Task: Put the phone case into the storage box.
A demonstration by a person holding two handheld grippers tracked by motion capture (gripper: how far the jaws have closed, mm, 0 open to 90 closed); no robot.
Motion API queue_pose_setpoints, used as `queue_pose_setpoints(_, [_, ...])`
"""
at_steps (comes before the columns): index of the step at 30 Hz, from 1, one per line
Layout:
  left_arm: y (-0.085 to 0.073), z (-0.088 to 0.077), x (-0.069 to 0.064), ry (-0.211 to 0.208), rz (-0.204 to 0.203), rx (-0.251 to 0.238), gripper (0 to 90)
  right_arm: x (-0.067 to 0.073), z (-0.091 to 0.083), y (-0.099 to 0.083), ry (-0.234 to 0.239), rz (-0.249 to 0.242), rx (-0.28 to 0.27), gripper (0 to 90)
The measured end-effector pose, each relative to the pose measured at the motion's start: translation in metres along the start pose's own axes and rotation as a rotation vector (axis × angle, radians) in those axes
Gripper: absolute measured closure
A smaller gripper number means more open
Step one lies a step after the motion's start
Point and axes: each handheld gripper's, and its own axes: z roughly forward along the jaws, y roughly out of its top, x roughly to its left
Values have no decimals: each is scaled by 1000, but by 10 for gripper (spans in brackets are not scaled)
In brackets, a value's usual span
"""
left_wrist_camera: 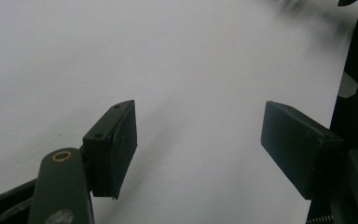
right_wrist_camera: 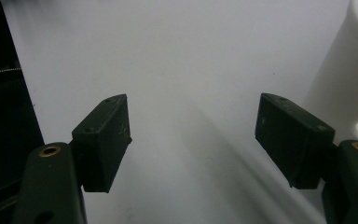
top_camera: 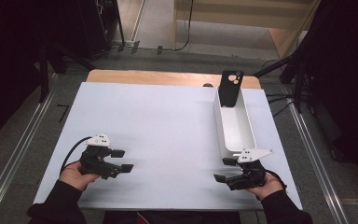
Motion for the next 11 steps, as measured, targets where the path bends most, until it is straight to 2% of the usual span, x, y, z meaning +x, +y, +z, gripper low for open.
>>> queue_pose_setpoints(7, [0,0,0,-1,-2,0,268,-1,0,0,-6,3,3,240])
queue_pose_setpoints(11, [0,0,1,-1,-4,-3,268,-2,0,-1,-44,23,25,226])
